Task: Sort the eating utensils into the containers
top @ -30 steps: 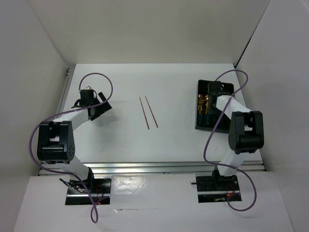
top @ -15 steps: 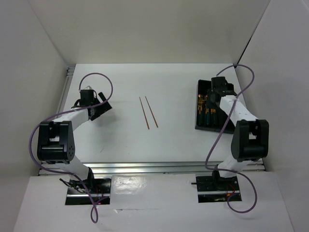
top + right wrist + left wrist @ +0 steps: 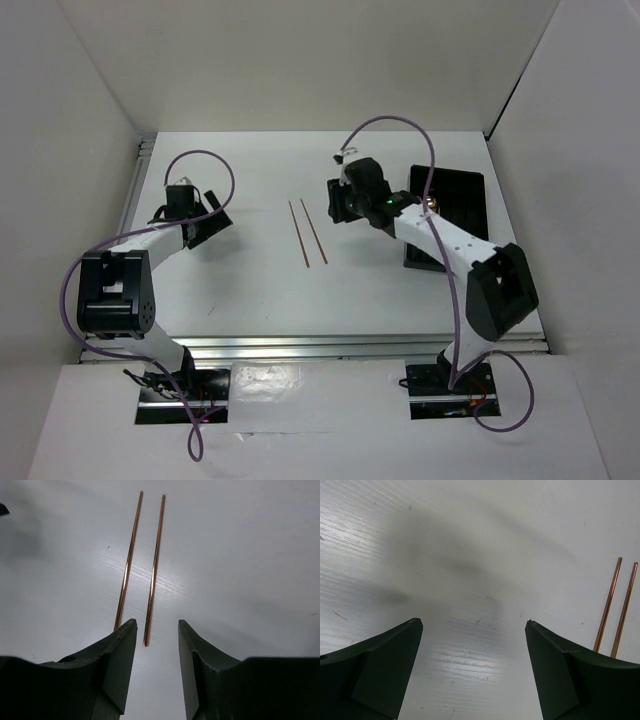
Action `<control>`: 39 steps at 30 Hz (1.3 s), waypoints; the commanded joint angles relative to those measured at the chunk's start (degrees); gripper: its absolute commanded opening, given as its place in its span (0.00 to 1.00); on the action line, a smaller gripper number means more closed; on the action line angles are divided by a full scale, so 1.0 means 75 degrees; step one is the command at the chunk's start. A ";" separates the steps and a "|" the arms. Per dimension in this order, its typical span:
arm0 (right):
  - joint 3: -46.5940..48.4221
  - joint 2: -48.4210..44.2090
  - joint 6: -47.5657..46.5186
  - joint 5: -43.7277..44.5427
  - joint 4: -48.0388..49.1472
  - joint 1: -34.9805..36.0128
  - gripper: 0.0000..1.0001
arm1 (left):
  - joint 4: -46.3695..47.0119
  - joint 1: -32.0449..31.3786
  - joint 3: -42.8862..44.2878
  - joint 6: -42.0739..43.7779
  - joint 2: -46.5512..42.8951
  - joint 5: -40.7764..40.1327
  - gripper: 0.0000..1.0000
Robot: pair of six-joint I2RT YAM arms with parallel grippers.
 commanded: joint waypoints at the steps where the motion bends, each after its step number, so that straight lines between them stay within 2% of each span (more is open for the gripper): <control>1: 0.0188 0.0601 0.0193 0.0196 0.0355 0.0196 0.46 | 0.0261 0.0041 0.0026 0.0216 0.0017 0.0076 0.99; 6: 0.0396 0.1421 0.0263 0.0007 0.0614 0.0675 0.46 | 0.0261 0.0041 0.0026 0.0216 0.0017 0.0076 0.99; 13: 0.1452 0.2816 0.0099 0.1507 0.0052 0.1473 0.47 | 0.0191 0.0041 0.0097 0.0216 0.0017 0.0076 0.99; 25: 0.1547 0.3144 -0.0147 0.1684 0.0122 0.1404 0.47 | 0.0190 0.0041 0.0097 0.0216 0.0087 0.0076 0.99; 34: 0.1547 0.3450 -0.0147 0.1285 0.0122 0.1146 0.47 | 0.0190 0.0041 0.0097 0.0216 0.0087 0.0076 0.99; 39: 0.1723 0.3720 -0.0077 0.1285 0.0051 0.1064 0.43 | 0.0190 0.0041 0.0167 0.0216 0.0087 0.0076 0.99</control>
